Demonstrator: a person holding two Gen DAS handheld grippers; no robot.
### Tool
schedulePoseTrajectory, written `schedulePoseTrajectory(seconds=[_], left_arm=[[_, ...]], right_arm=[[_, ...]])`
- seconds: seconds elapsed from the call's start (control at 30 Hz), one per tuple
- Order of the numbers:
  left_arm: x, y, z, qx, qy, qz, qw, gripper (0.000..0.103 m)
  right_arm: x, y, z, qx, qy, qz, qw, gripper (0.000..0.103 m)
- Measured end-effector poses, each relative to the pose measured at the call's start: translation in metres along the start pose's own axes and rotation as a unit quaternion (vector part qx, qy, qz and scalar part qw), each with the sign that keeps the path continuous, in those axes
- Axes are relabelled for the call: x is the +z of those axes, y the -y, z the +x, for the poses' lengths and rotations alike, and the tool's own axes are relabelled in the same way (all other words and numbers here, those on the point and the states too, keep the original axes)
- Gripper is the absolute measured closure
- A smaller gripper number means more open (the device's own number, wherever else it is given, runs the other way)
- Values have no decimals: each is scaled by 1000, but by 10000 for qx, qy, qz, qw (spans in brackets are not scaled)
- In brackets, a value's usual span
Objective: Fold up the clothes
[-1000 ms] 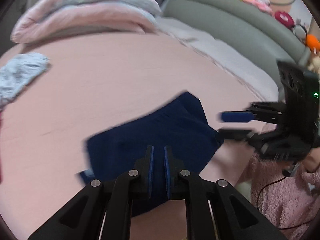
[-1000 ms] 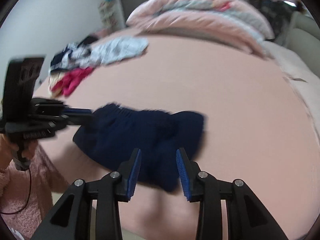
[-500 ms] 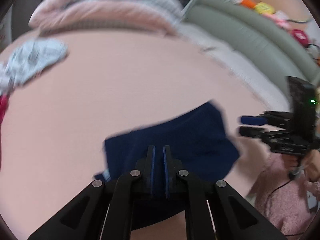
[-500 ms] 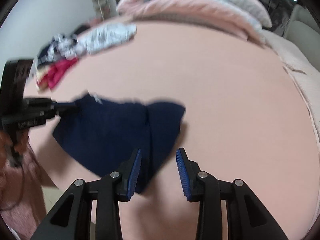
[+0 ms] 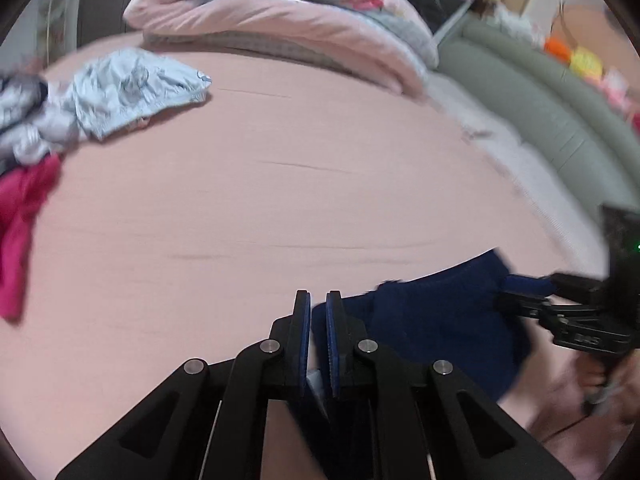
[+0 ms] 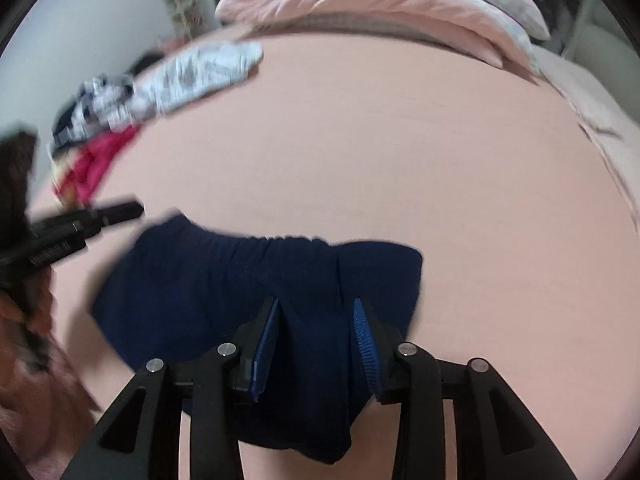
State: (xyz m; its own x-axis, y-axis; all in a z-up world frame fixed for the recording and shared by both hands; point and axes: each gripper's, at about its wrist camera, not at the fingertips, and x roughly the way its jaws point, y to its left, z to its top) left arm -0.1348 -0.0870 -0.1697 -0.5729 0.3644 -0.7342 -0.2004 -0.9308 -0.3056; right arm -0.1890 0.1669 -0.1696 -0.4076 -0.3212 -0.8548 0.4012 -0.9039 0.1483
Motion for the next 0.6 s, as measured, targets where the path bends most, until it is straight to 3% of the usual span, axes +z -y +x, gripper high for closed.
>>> schedulePoseTrajectory(seconds=[0.1, 0.2, 0.33, 0.4, 0.43, 0.5, 0.57, 0.6], left_arm=[[-9, 17, -4, -413, 90, 237, 9988, 96], [-23, 50, 10, -688, -161, 671, 9952, 96], [-40, 73, 18, -272, -520, 1192, 9911, 96], [-41, 62, 24, 93, -665, 1016, 9926, 96], [-40, 52, 18, -32, -595, 702, 9958, 96], [-37, 33, 5, -275, -431, 81, 9987, 96], [-35, 14, -14, -467, -109, -450, 9978, 96], [-37, 4, -20, -583, -64, -682, 9959, 92]], right_arm=[[-10, -3, -13, -274, 167, 86, 9994, 65], [-33, 10, -29, -448, 292, 388, 9978, 65], [-52, 17, -28, -547, 81, 341, 9979, 65], [-60, 9, -16, -798, -227, -36, 9965, 65], [-63, 14, -11, -901, -414, 22, 9951, 61], [-62, 34, -17, -583, -498, 884, 9931, 60], [-56, 47, -36, 25, -178, 1642, 9863, 56], [-51, 47, -40, 203, -107, 1658, 9859, 55]])
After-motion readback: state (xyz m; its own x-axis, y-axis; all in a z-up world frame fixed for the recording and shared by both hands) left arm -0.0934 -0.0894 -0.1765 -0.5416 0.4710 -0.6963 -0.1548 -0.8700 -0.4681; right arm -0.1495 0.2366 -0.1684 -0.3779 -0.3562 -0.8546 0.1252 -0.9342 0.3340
